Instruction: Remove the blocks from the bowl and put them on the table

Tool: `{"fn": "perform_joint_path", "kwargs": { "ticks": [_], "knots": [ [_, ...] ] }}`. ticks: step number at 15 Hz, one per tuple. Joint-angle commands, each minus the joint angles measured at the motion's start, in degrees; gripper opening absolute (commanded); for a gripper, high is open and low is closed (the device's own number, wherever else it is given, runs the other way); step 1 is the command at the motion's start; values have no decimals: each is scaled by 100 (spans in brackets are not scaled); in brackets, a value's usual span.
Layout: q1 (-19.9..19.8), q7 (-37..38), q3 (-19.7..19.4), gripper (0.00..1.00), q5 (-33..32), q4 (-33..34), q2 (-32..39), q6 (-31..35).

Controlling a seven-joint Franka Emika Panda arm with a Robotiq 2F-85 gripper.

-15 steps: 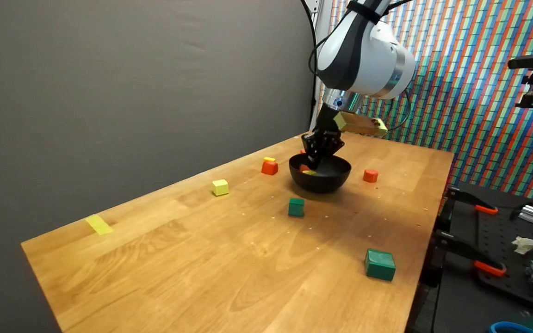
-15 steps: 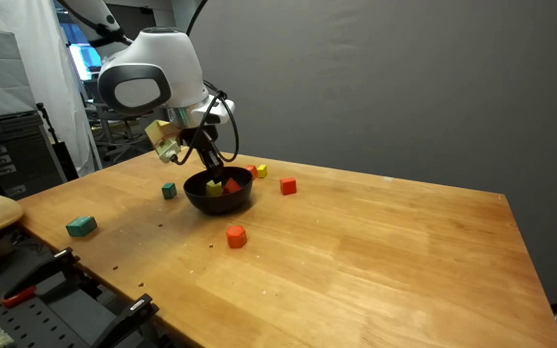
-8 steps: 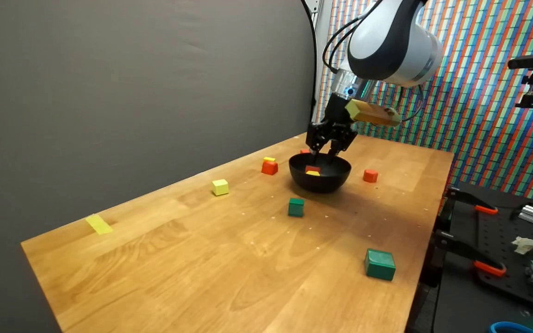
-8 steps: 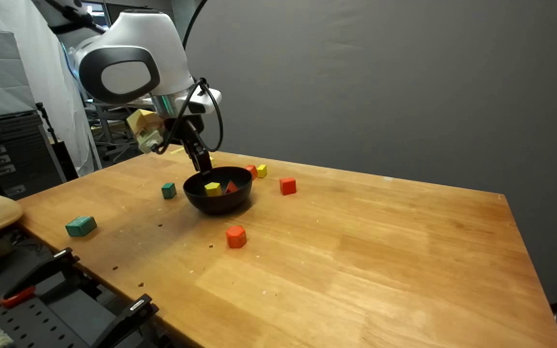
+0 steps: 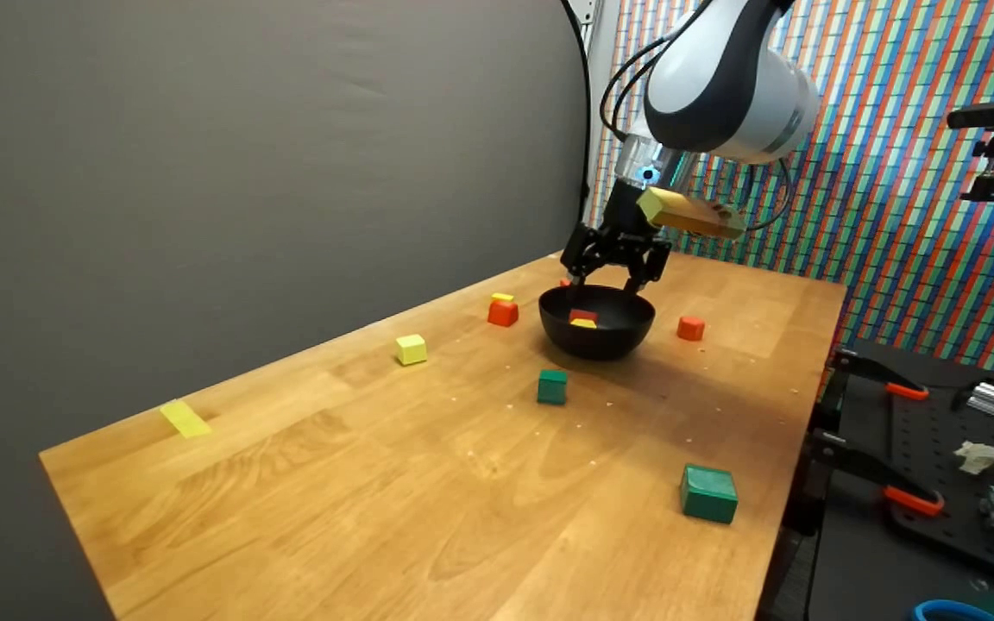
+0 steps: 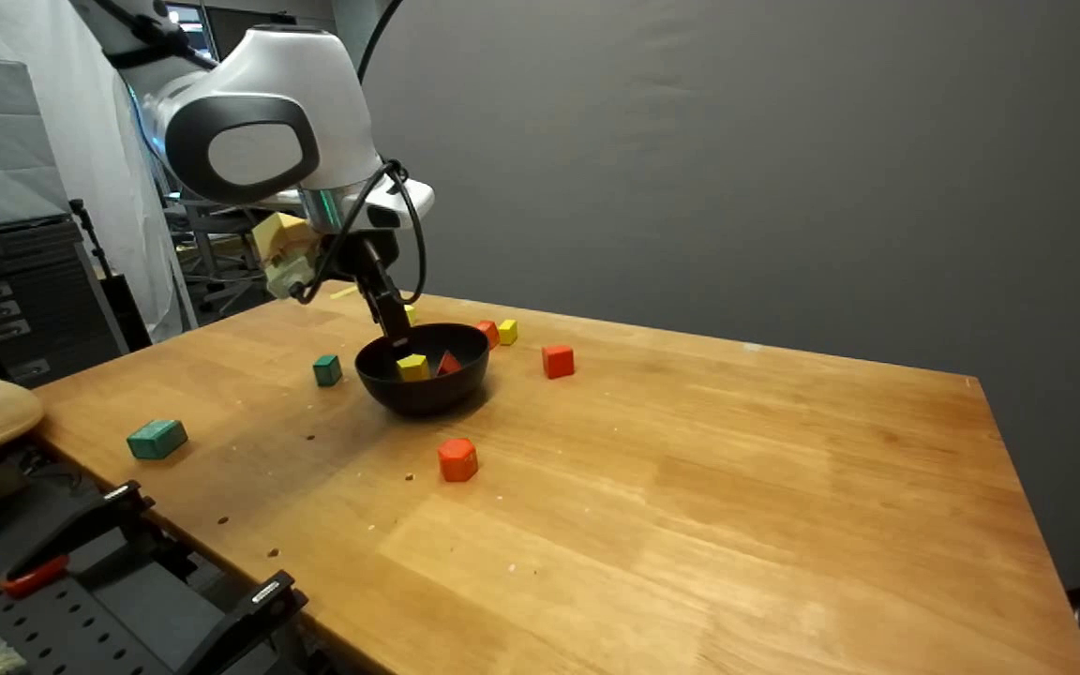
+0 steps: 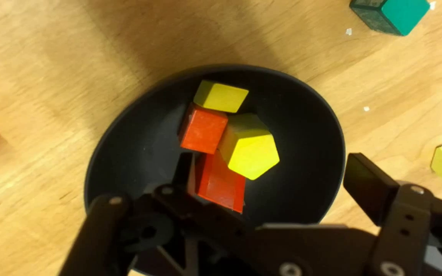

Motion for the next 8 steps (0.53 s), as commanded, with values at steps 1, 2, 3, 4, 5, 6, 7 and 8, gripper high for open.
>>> {"fn": "perform_joint_path", "kwargs": {
  "ticks": [1,2,3,4,5,6,7,8],
  "knots": [
    [-219,-131,158,100,317,388,278,-220],
    [-234,-123,154,100,352,457,352,-234],
    [-223,-71,111,100,332,512,436,-224],
    [-229,-45,87,100,317,569,511,-227],
    [-485,276,264,99,-58,587,595,-169],
    [-526,315,277,98,-104,634,666,-180],
    [-541,413,272,100,-199,680,764,-146],
    [-540,508,250,100,-302,737,863,-145]
  ]
}}
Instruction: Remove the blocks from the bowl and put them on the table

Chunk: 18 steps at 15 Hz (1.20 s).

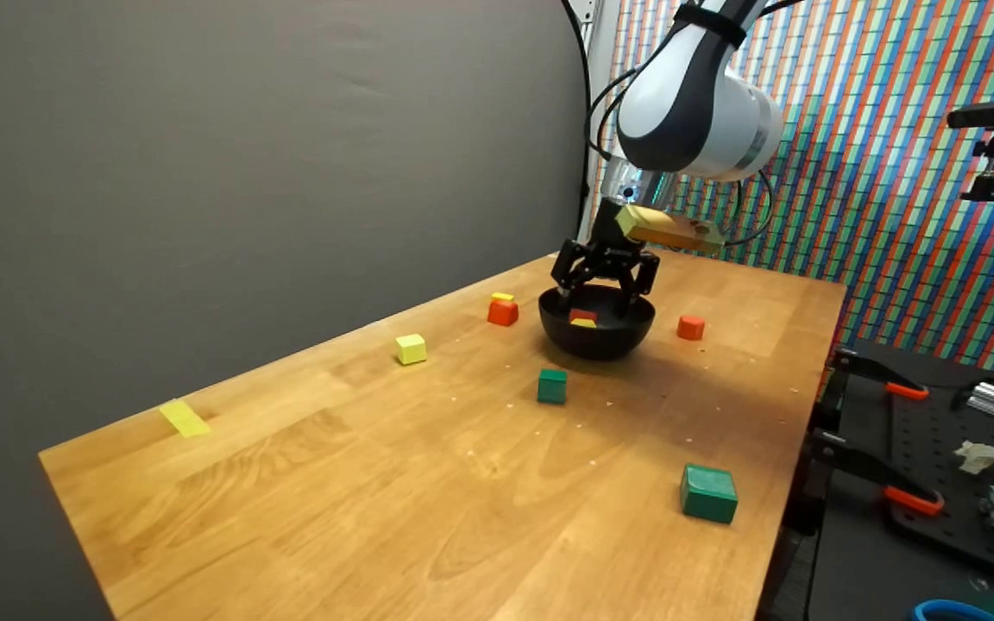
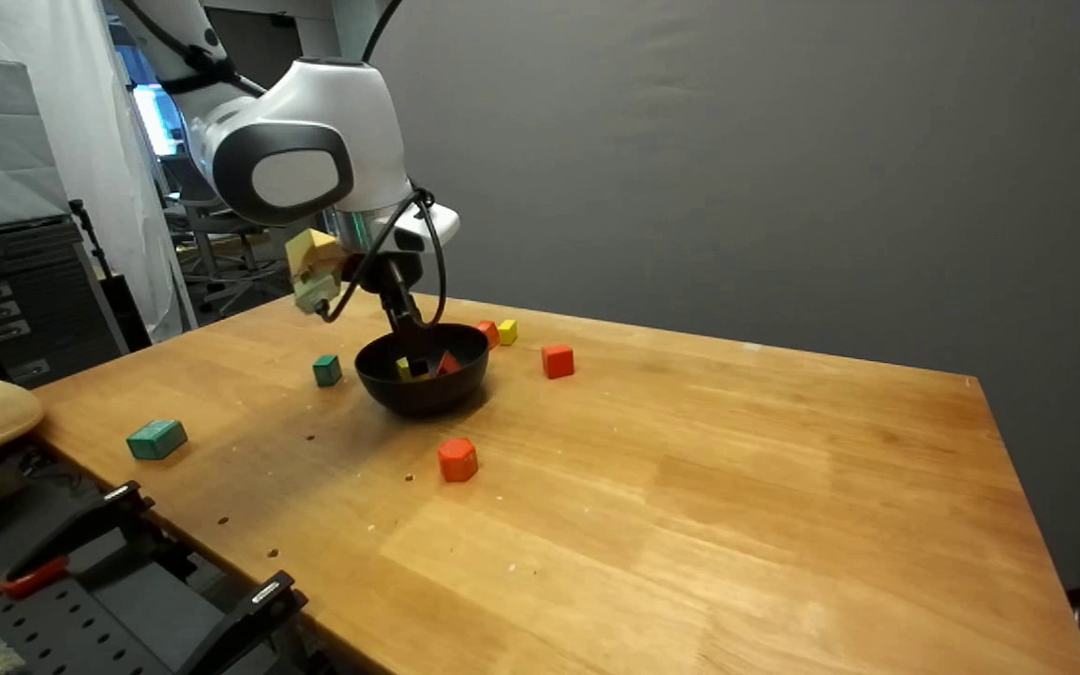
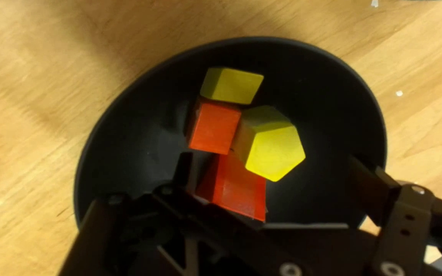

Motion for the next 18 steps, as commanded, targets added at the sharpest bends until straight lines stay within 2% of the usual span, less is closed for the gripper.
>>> {"fn": "perform_joint_path", "kwargs": {
  "ticks": [1,4,6,7,9,14,18],
  "knots": [
    [-164,419,73,100,-419,299,362,-4],
    [-81,690,3,99,-679,463,616,-56],
    [-62,812,-4,85,-779,534,691,-104],
    [-68,846,7,70,-799,540,686,-123],
    [-38,919,-21,53,-851,510,608,-146],
    [102,1071,-67,53,-934,76,73,-37],
    [326,1236,-74,53,-1057,-721,-763,147]
  ]
}}
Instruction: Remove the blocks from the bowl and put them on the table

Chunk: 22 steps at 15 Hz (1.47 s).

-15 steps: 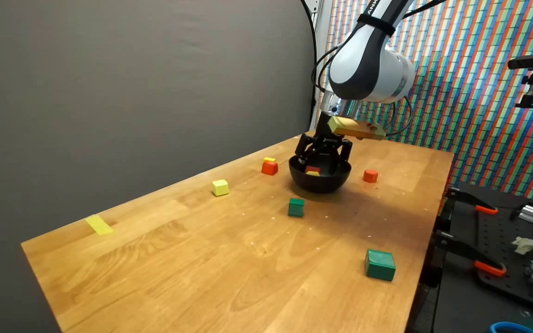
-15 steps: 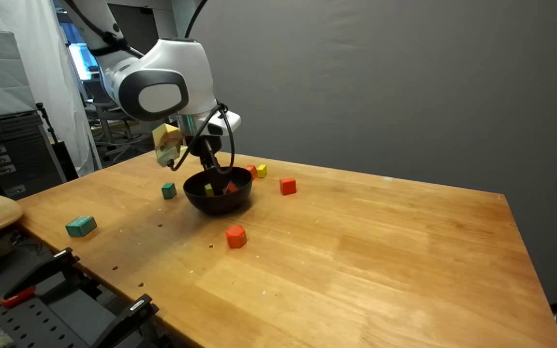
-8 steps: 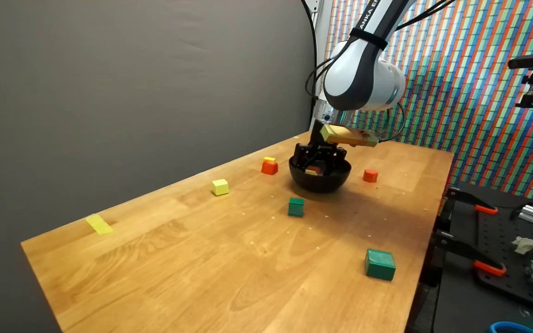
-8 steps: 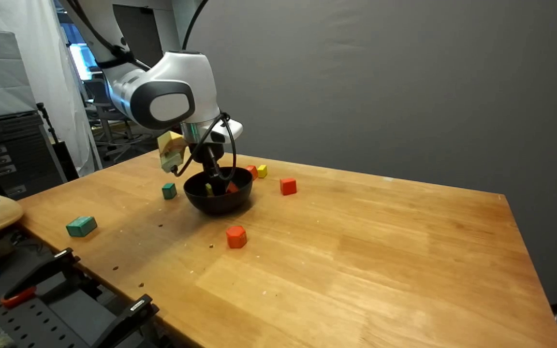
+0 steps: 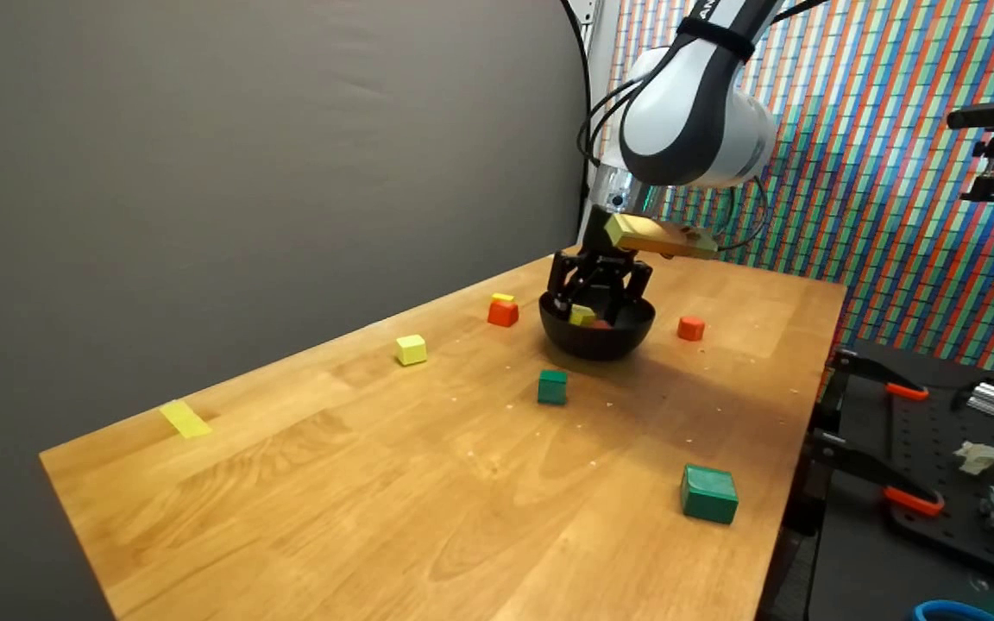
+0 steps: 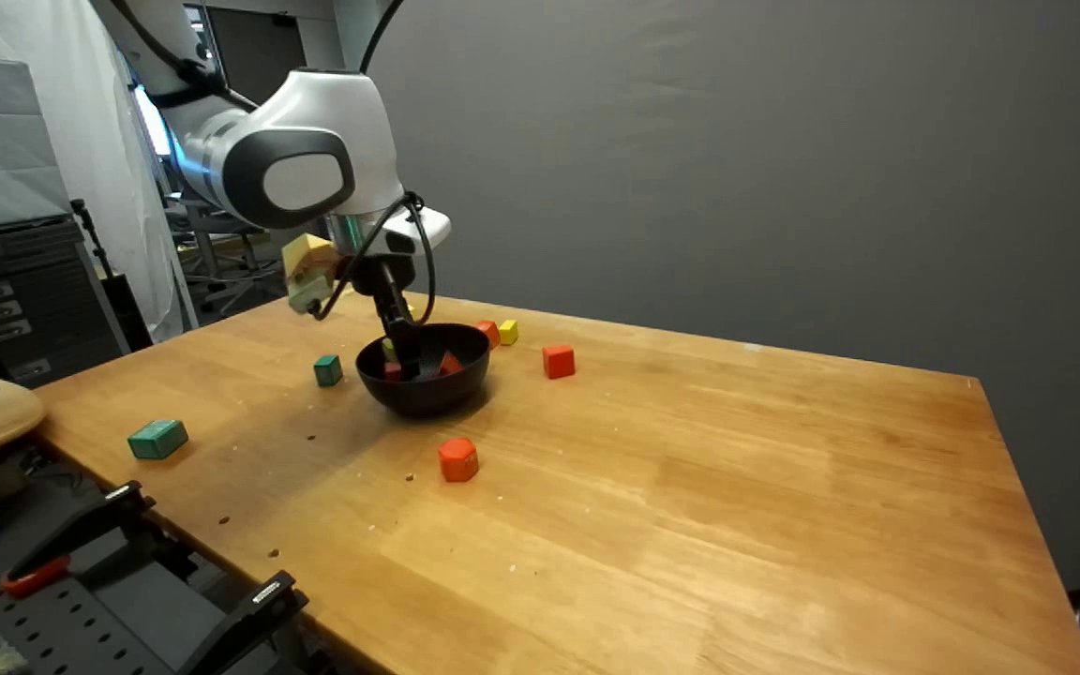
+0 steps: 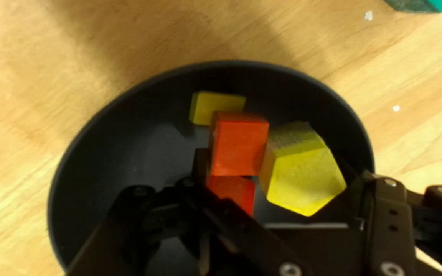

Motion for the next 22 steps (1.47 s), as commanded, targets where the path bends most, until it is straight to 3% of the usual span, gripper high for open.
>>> {"fn": "perform_joint_path", "kwargs": {
  "ticks": [1,8,9,12,14,15,21,22],
  "knots": [
    [224,347,-30,53,-234,-977,-1089,154],
    [247,757,504,53,-122,-2412,-2548,273],
    [199,703,591,53,-42,-1907,-2200,33],
    [227,670,770,53,311,-1966,-2183,-110],
    [37,1379,672,53,-292,-1962,-1616,326],
    [80,1134,704,53,156,-1966,-1536,73],
    [-135,988,891,53,816,-1976,-771,77],
    [-157,982,911,94,861,-1970,-711,164]
  ]
}}
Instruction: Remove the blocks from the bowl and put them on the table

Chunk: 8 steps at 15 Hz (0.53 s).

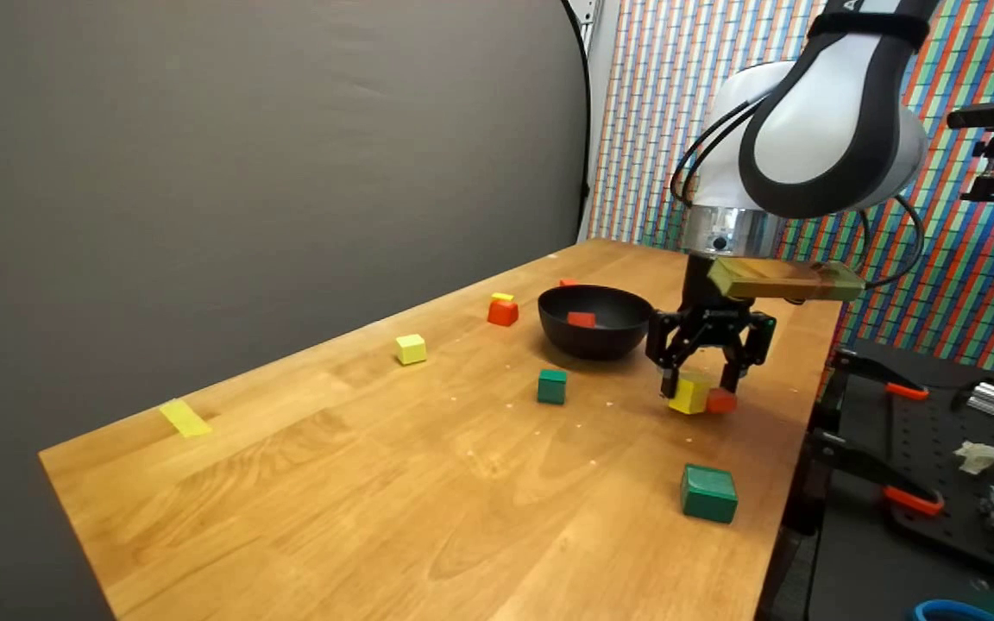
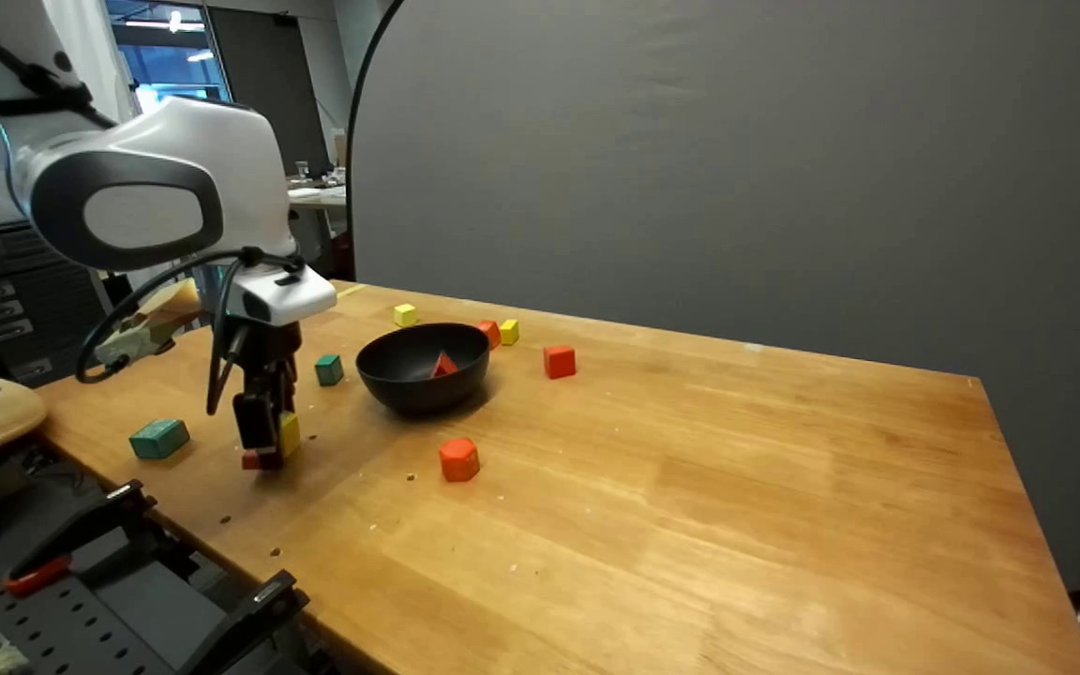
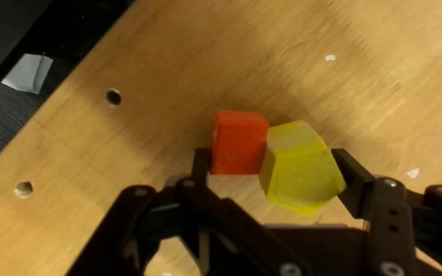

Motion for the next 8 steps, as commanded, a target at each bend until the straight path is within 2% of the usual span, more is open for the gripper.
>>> {"fn": "perform_joint_path", "kwargs": {
  "ticks": [1,2,6,8],
  "knots": [
    [-151,-68,115,95,202,9,145,261],
    [-169,-79,118,100,220,18,131,348],
    [-207,-567,187,100,677,63,-194,377],
    [-82,-1008,125,100,956,133,-458,492]
  ]
}}
